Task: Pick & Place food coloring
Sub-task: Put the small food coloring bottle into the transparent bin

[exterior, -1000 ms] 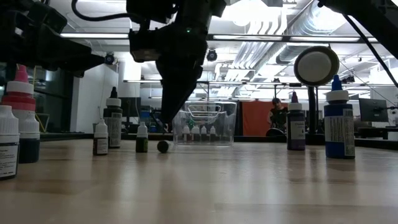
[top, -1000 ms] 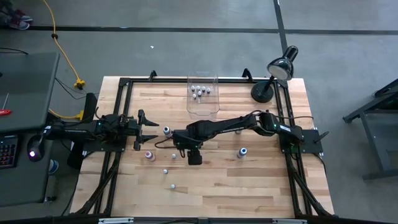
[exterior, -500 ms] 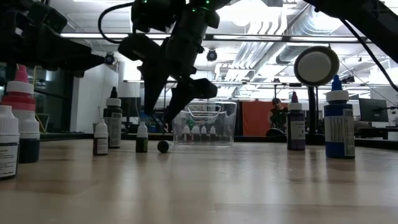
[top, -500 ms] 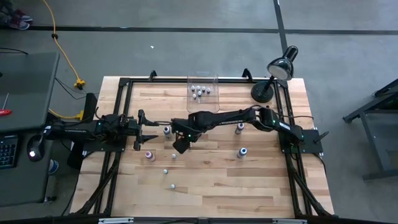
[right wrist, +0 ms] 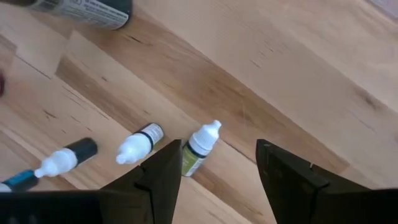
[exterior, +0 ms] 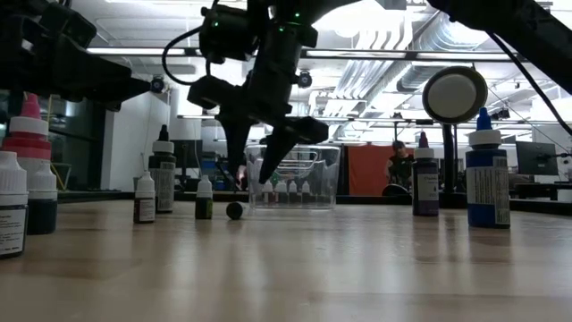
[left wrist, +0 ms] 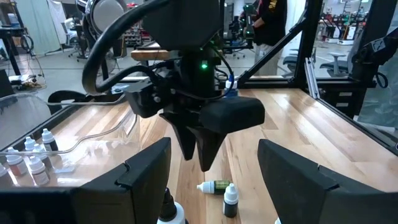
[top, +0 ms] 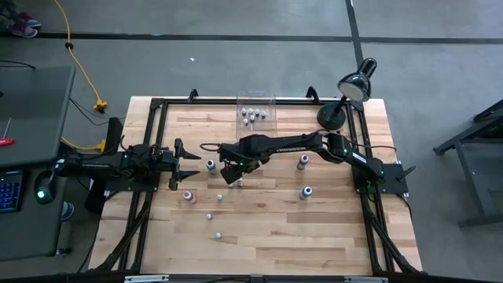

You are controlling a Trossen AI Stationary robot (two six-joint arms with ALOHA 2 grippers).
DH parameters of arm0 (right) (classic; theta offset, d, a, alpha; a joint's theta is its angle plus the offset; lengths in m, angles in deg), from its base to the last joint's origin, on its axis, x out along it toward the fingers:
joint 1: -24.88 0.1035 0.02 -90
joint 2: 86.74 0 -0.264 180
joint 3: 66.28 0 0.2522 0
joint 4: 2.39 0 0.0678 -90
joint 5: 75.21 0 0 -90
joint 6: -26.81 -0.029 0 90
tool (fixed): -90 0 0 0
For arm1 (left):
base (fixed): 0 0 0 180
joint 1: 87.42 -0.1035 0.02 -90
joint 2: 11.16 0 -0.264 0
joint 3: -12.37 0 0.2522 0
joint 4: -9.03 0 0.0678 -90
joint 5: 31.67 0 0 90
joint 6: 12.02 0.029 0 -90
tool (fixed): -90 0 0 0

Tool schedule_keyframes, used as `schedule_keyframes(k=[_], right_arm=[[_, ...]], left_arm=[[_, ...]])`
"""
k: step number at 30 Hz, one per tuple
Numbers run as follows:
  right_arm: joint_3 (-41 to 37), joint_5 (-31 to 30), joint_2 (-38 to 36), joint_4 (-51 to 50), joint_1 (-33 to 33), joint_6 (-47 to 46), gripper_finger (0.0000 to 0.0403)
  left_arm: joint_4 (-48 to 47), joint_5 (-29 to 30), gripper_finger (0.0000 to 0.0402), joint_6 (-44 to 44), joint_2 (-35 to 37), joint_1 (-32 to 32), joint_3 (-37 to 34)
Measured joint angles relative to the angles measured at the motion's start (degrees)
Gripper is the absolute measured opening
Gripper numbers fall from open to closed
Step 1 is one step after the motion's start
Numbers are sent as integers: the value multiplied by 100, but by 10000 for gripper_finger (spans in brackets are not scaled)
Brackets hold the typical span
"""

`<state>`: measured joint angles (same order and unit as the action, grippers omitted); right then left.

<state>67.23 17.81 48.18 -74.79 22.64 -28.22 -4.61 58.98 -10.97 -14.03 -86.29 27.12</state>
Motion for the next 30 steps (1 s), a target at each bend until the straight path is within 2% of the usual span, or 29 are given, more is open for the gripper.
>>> schedule_keyframes(k=[12, 17, 30], right_arm=[[-60, -404, 7, 3, 43, -1127, 195], [-411, -252, 11, 482, 148, -1657, 195], [-527, -589, 60, 606, 230, -2023, 195]], left_arm=[[0, 0, 239, 1, 0, 2, -1], [-2, -2, 239, 1, 0, 0, -1], [-1, 0, 239, 0, 0, 0, 0]])
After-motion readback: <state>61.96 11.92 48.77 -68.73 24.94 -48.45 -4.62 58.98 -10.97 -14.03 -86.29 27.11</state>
